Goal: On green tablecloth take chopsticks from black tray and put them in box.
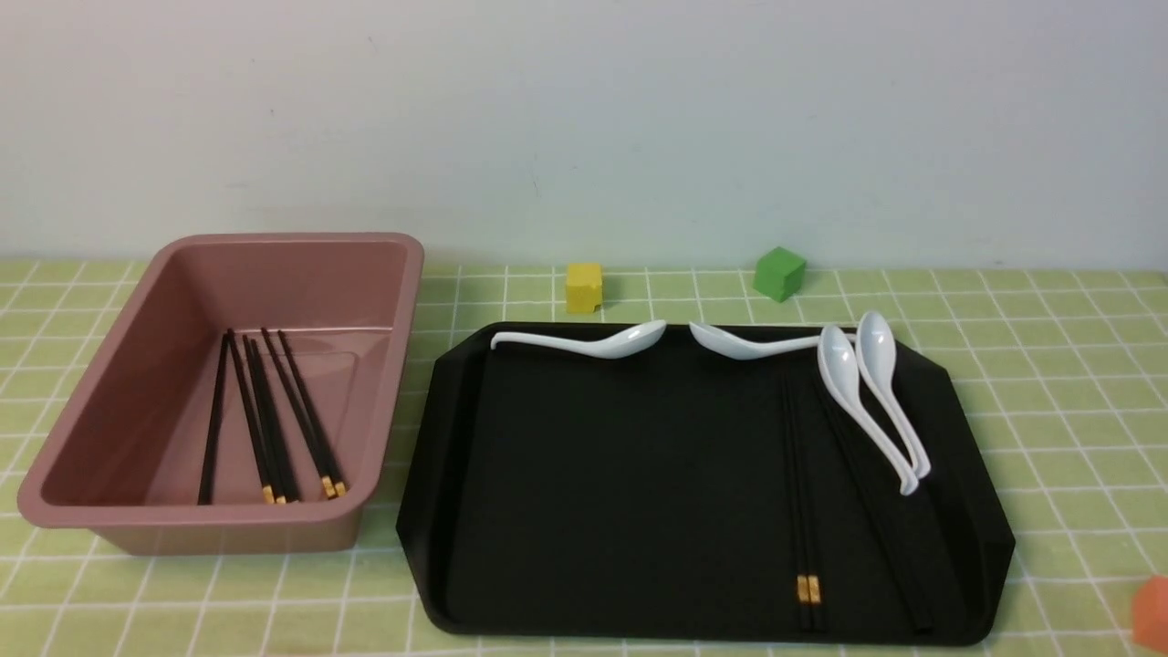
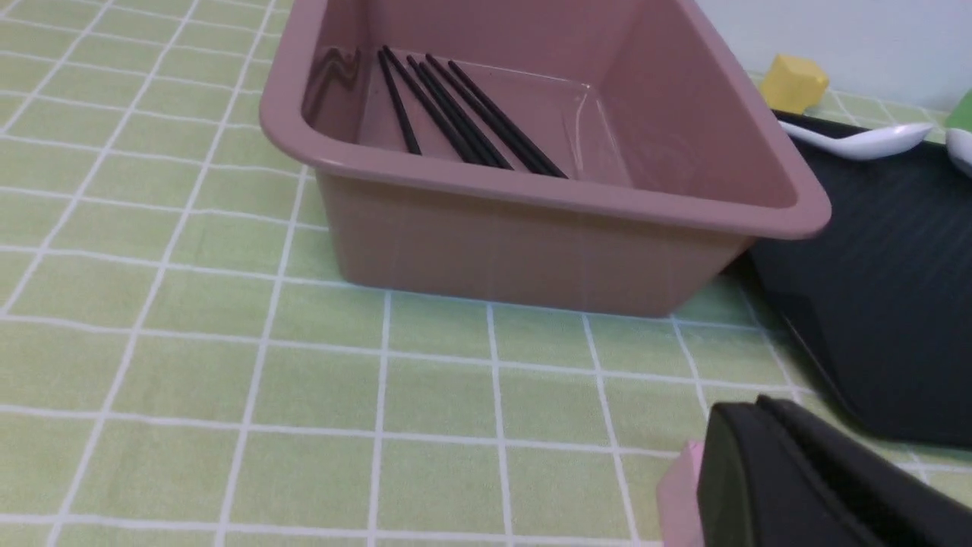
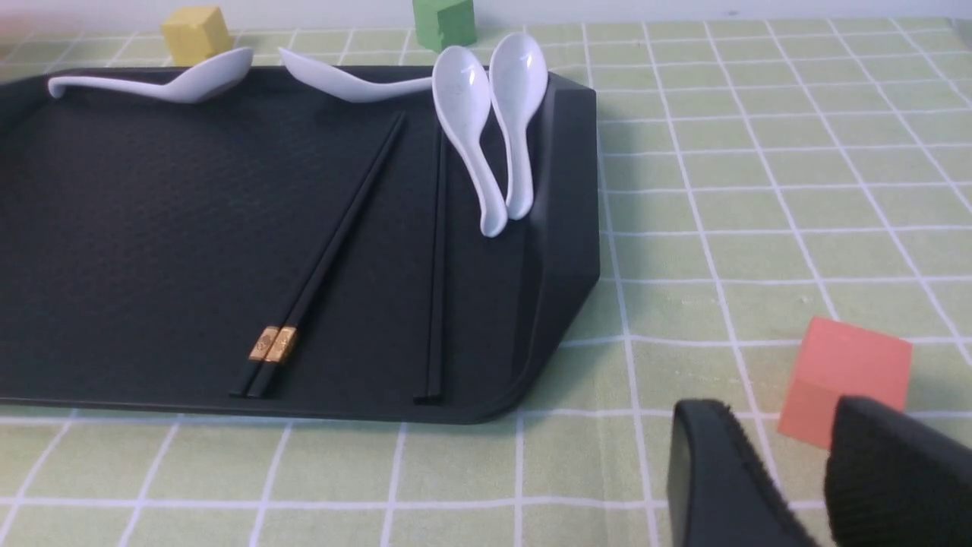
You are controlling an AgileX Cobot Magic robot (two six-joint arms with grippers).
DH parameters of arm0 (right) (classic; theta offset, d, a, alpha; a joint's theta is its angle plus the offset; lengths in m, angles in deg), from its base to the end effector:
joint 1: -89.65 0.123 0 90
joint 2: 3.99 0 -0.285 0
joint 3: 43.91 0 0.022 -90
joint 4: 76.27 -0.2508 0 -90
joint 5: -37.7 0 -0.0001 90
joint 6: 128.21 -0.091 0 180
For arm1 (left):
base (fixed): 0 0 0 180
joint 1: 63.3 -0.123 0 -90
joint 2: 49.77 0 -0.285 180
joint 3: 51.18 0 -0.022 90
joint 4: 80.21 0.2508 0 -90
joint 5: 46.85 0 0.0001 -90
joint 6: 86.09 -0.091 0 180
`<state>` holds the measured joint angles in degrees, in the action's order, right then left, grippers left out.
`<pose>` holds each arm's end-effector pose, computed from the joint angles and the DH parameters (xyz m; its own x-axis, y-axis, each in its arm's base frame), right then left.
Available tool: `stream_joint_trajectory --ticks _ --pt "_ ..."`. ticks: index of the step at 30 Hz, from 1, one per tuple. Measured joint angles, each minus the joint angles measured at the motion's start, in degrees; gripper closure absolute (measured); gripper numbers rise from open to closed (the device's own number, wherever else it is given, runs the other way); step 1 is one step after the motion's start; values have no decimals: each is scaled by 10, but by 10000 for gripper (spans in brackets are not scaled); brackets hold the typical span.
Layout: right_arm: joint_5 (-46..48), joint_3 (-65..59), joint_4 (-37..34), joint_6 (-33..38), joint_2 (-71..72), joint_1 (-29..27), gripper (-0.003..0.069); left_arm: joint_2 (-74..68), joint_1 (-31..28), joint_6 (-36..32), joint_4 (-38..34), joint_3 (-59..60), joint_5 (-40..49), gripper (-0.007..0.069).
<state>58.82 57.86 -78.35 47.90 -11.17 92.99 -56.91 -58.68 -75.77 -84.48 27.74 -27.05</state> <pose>0.0525 0.0043 0.1747 -0.2895 0.0849 -0.9534 -0.0416 0.9940 0.1011 0.0530 -0.0066 0.1727 -0.2890 -0.2250 -0.9305 0.0342 0.9689 -0.2449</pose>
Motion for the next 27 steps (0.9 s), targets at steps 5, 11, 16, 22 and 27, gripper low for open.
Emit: stream_joint_trajectory --ticks 5,11,16,22,27 --pt "0 0 0 0 0 0 419 0 0 0 1 0 13 608" --pt "0 0 0 0 0 0 419 0 0 0 1 0 17 605" --pt "0 0 0 0 0 0 419 0 0 6 1 0 18 601" --pt "0 0 0 0 0 0 419 0 0 26 2 0 18 595" --pt "0 0 0 0 0 0 419 0 0 27 2 0 18 592"
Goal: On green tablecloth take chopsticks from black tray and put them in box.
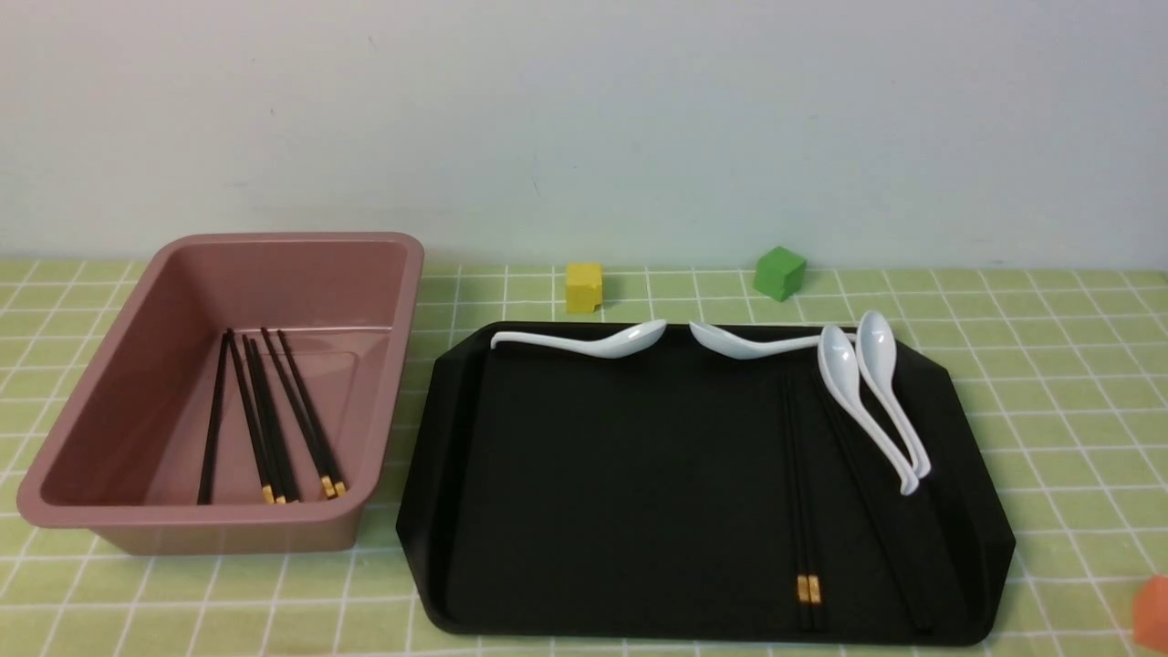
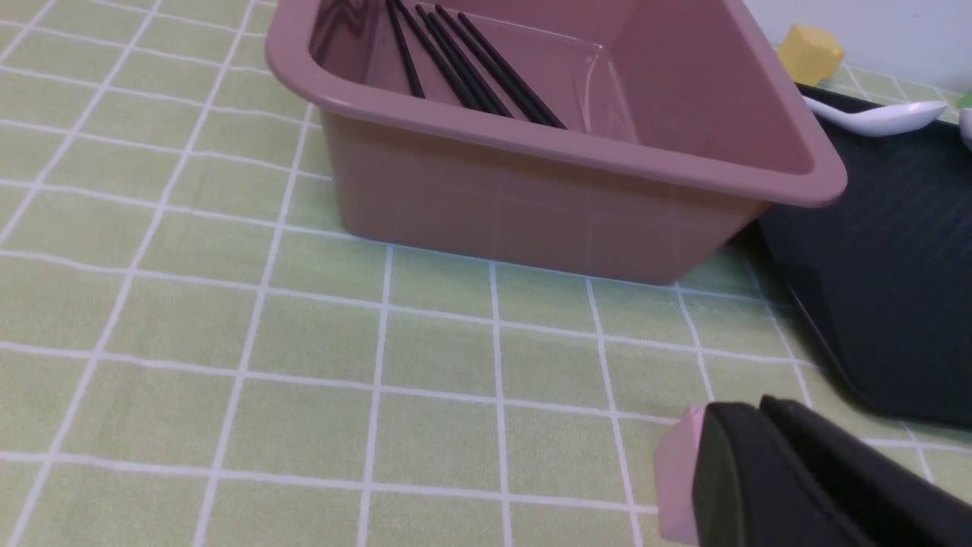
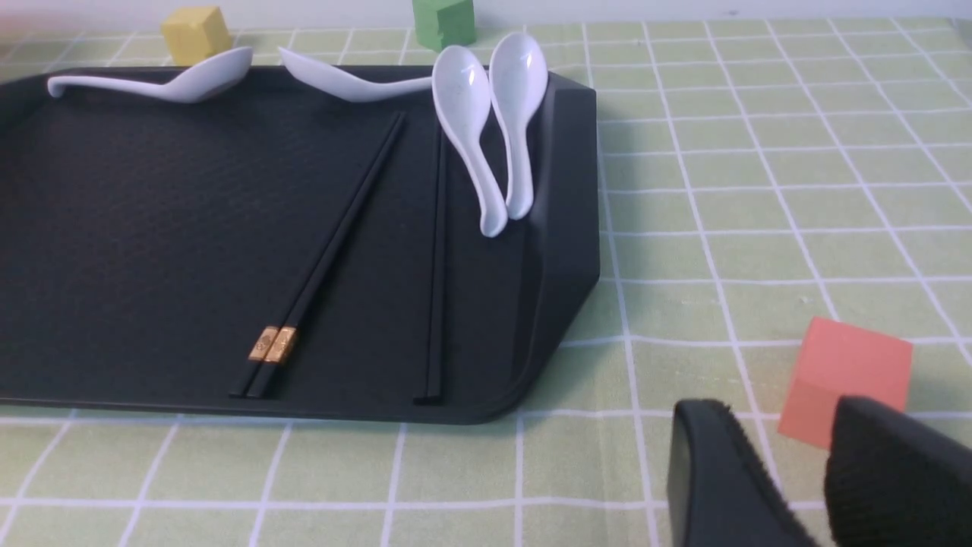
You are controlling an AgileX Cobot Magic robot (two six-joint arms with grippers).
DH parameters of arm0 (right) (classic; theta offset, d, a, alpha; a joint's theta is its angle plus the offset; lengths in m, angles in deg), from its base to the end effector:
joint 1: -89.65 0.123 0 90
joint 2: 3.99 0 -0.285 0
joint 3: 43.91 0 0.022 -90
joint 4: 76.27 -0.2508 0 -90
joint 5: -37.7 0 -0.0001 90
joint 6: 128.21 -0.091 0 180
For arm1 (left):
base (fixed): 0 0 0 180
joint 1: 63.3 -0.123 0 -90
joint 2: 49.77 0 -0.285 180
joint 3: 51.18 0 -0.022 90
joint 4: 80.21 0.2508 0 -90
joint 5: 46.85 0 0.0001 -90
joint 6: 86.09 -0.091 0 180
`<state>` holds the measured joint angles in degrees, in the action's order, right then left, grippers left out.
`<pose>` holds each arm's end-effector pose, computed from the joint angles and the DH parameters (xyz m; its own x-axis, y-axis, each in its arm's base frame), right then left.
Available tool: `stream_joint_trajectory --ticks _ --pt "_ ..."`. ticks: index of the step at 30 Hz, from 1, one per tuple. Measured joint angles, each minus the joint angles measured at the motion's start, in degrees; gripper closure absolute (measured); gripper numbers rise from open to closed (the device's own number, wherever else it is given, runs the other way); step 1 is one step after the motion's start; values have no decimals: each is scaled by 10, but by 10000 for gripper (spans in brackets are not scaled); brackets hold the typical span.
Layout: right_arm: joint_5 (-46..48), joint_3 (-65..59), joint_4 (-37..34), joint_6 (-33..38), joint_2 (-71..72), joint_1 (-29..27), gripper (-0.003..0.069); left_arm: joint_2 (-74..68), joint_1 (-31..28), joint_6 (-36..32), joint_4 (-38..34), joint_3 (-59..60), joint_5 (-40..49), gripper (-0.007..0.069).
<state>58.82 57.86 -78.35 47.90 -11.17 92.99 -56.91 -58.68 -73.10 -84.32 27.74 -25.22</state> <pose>0.0525 0.0043 0.1747 -0.2895 0.0849 -0.9534 -0.0416 0.9940 0.1011 0.0522 -0.0066 0.1699 -0.3197 -0.2642 -0.9099 0.0137 0.9589 -0.2833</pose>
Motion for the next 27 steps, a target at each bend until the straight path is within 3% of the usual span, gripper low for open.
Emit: stream_joint_trajectory --ticks 27 --pt "0 0 0 0 0 0 419 0 0 0 0 0 0 582"
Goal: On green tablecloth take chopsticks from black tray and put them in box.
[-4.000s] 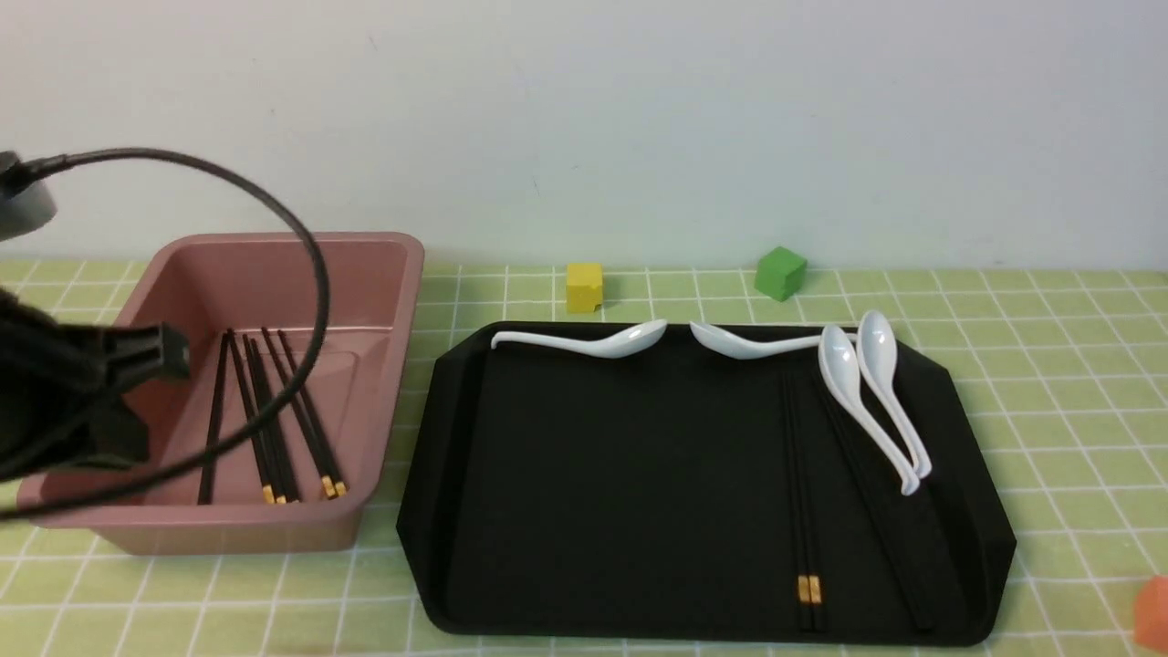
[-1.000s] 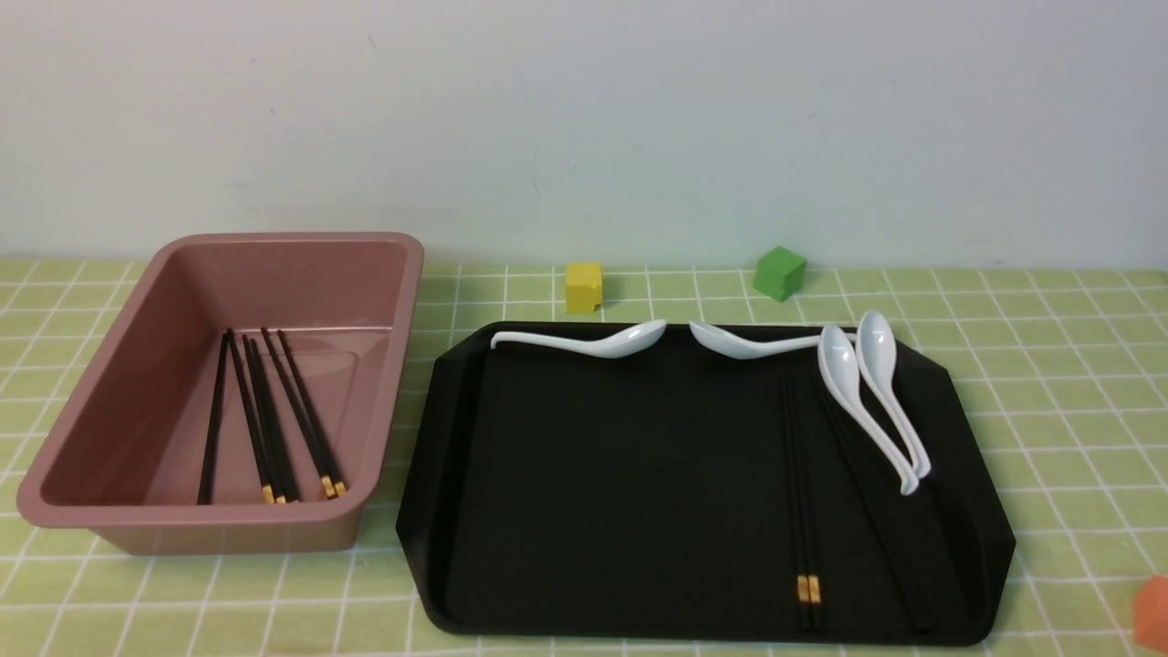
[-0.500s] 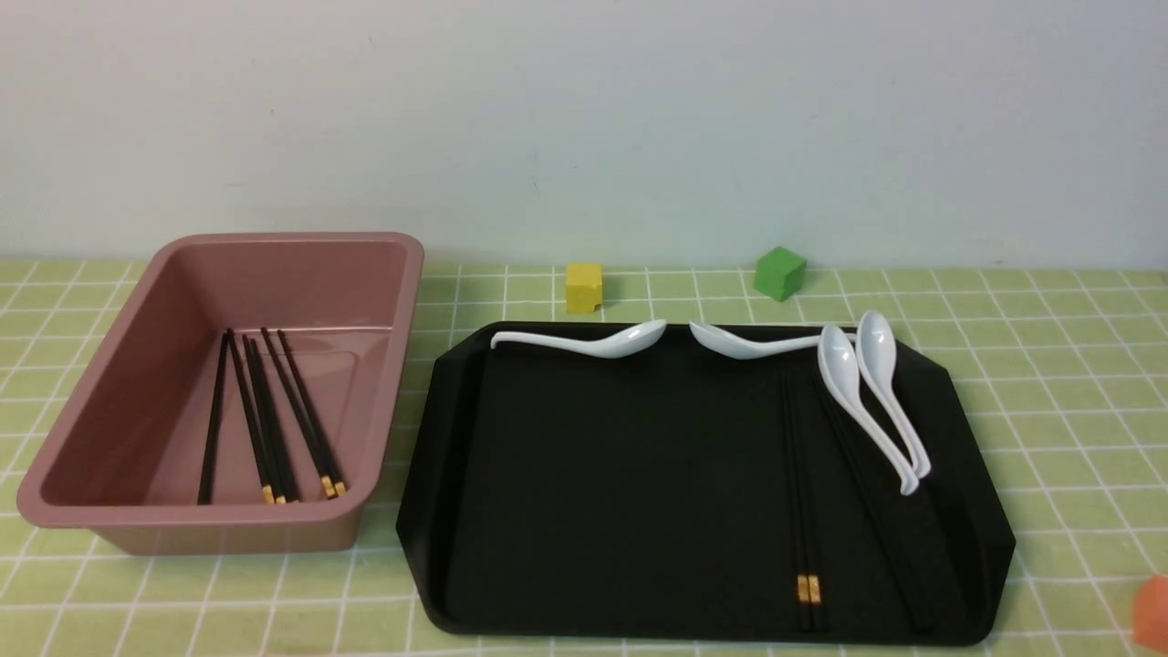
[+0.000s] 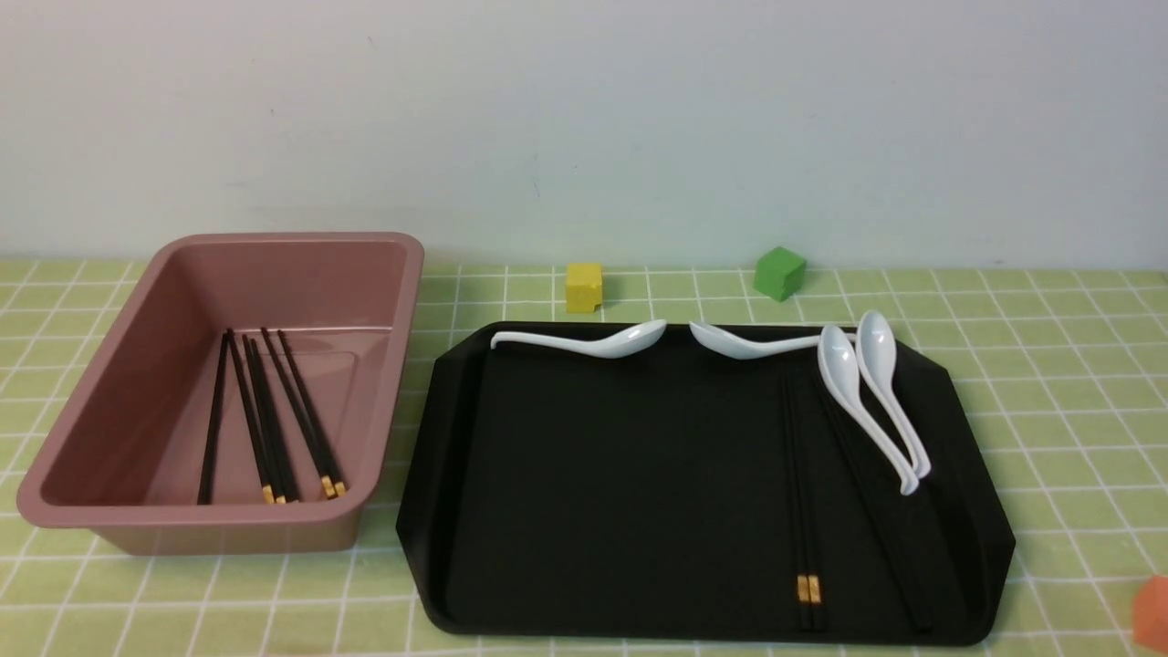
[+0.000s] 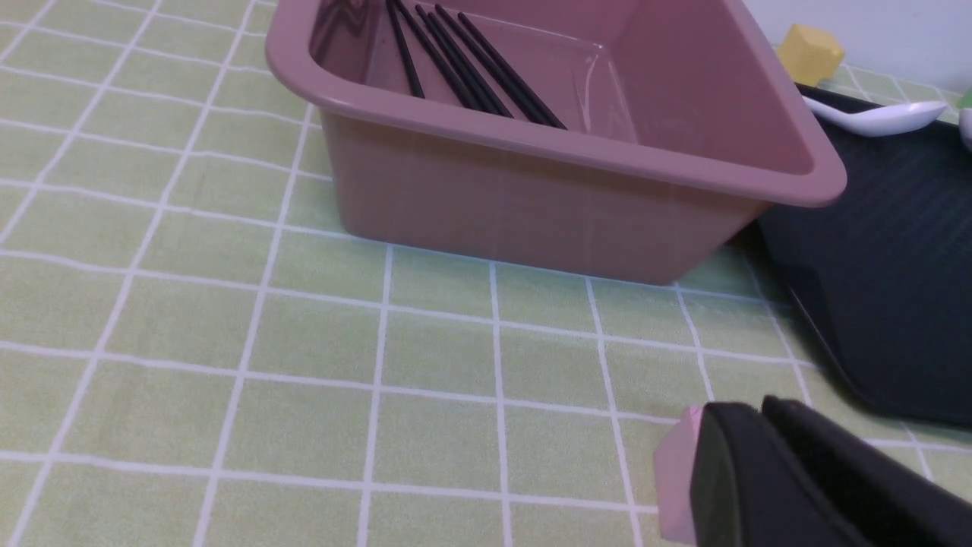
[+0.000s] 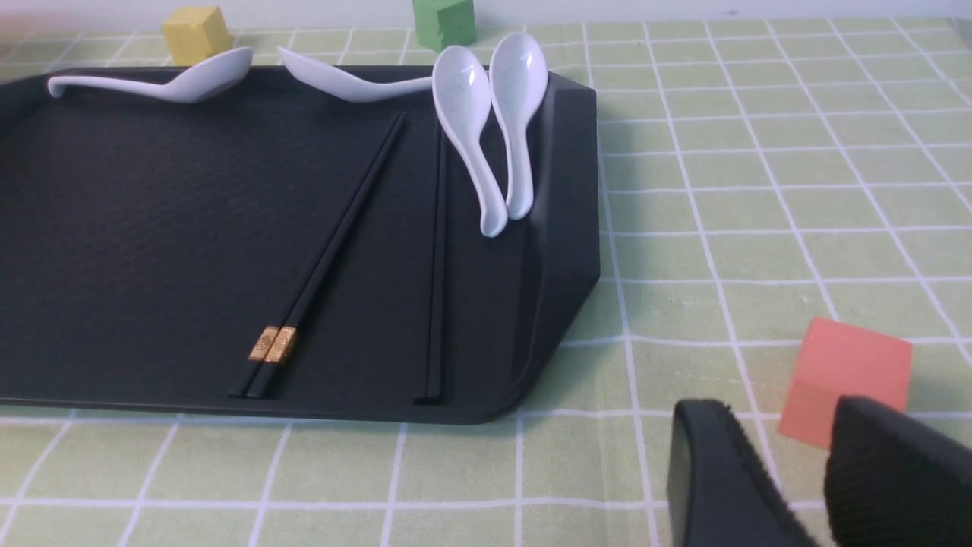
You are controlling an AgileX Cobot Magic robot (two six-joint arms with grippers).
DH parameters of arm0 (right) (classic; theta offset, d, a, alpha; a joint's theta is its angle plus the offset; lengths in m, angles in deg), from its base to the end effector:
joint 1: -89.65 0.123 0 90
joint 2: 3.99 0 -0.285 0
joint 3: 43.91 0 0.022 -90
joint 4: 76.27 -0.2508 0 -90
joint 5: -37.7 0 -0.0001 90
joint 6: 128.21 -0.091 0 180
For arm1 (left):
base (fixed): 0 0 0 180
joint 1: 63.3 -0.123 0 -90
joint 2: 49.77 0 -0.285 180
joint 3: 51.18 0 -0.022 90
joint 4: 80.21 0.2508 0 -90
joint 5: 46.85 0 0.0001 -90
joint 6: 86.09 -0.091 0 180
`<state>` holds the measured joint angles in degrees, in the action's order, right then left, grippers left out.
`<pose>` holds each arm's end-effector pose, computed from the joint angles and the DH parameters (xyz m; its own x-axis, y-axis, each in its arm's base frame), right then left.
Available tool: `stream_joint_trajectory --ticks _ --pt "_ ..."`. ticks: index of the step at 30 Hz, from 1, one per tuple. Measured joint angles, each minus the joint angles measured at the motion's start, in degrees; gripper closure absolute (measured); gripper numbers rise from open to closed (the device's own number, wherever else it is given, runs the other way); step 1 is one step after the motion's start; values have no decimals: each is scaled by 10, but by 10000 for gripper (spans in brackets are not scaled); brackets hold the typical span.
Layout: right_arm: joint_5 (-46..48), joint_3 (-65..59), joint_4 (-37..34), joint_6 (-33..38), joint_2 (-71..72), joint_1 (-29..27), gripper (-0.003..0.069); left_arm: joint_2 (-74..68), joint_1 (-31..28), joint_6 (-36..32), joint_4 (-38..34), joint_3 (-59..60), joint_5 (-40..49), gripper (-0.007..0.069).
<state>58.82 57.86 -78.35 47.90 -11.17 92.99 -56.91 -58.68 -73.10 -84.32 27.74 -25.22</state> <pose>0.0525 0.0043 0.1747 -0.2895 0.0849 -0.9534 -0.0416 0.9940 0.1011 0.0522 -0.0066 0.1699 -0.3197 -0.2642 -0.9099 0.0137 0.9589 -0.2833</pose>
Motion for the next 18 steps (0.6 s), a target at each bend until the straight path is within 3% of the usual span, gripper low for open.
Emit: stream_joint_trajectory --ticks 18 --pt "0 0 0 0 0 0 419 0 0 0 0 0 0 566"
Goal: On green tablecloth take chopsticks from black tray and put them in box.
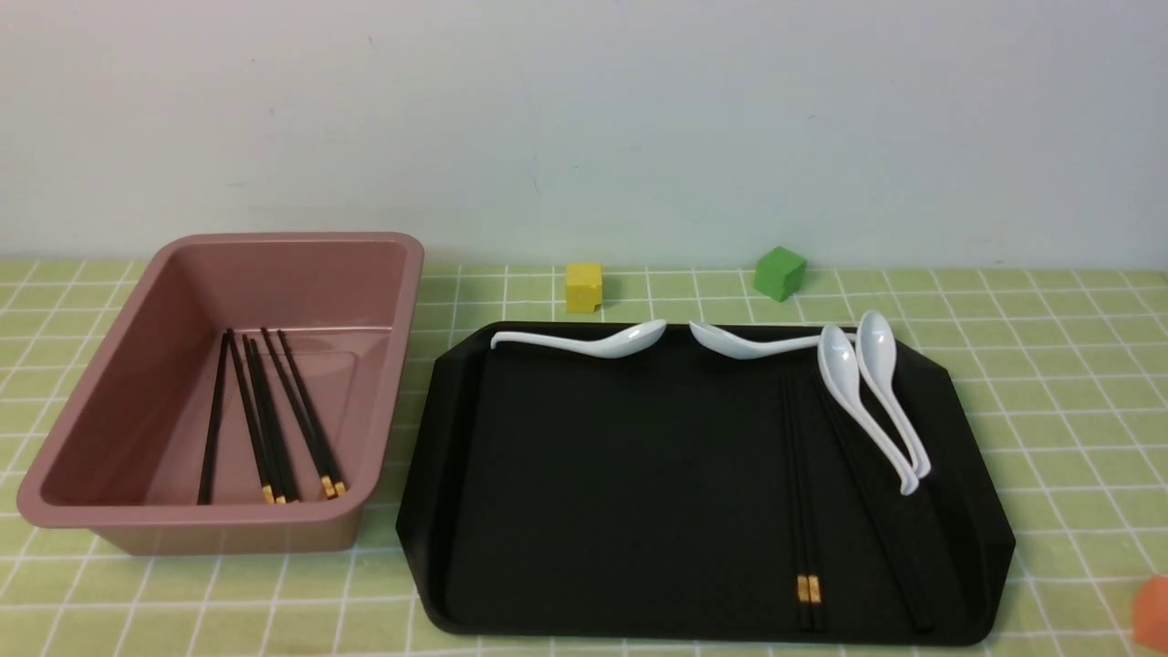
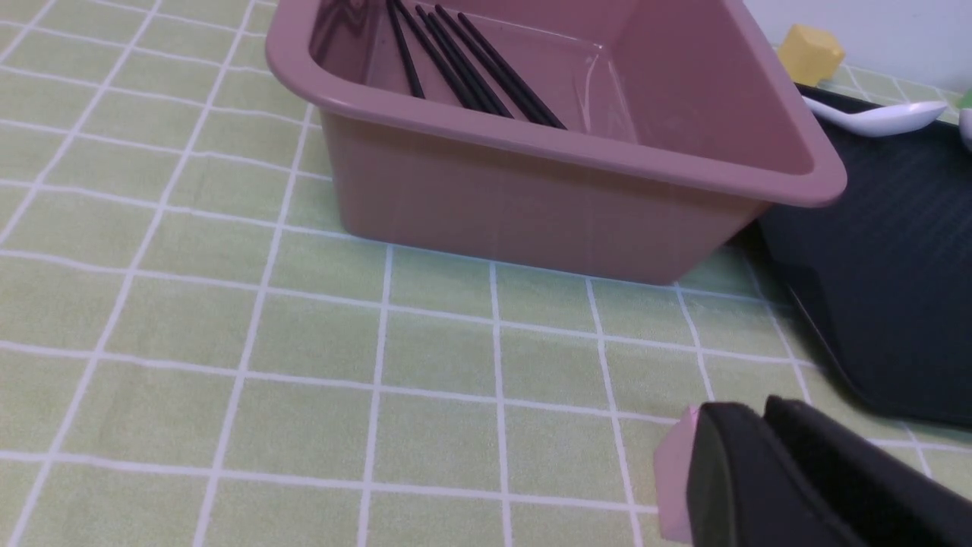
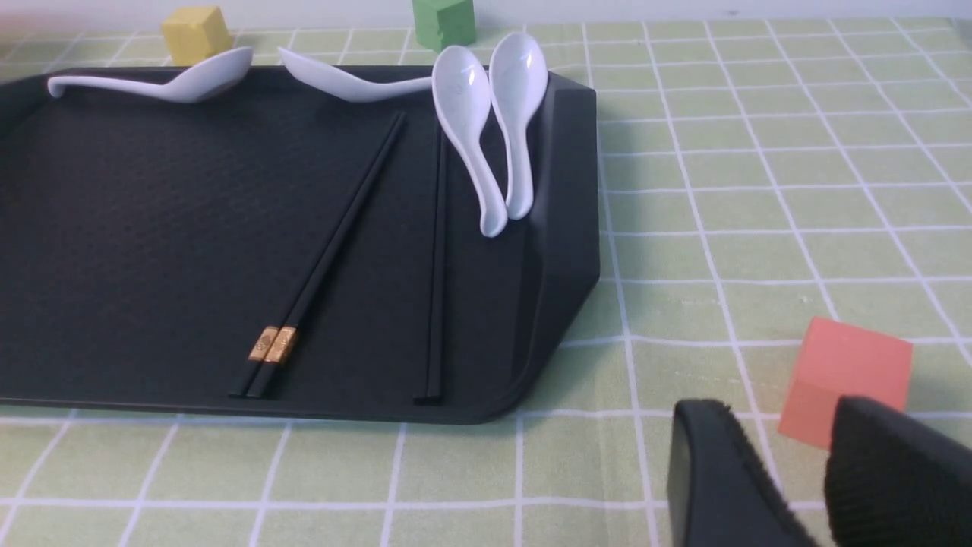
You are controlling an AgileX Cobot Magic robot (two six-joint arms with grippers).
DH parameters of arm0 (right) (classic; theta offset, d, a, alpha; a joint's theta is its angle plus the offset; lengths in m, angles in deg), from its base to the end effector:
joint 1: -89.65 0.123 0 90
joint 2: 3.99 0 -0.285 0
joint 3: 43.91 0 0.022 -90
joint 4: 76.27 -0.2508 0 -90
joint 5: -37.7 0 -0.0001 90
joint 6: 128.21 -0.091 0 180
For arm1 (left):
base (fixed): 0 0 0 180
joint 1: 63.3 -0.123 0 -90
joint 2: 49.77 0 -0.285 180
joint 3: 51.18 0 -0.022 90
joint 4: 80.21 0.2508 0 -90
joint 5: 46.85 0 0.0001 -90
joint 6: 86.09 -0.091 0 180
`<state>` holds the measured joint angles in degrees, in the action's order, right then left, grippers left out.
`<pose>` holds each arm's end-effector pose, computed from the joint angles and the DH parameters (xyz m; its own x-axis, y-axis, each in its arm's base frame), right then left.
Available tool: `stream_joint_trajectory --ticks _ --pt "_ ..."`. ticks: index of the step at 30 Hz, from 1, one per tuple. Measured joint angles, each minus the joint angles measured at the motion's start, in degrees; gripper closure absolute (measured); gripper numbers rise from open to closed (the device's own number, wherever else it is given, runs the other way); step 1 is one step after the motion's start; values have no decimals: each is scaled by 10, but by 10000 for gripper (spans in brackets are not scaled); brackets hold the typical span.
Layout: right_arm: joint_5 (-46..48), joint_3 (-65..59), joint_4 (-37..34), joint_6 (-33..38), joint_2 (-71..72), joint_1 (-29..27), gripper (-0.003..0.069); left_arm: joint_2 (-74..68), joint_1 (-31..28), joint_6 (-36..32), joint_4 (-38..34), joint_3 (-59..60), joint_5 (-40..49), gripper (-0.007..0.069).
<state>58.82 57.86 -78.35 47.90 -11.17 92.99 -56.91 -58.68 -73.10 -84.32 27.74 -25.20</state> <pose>0.0525 0.0043 0.1747 -0.2895 0.0849 -0.9534 -0.0416 0.9940 0.1011 0.0522 -0.0066 0.1699 -0.3200 -0.2642 -0.9098 0.0137 0.9589 -0.2833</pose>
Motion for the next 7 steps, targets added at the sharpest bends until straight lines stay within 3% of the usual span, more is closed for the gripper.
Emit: stream_joint_trajectory --ticks 7 --pt "0 0 0 0 0 0 419 0 0 0 0 0 0 561"
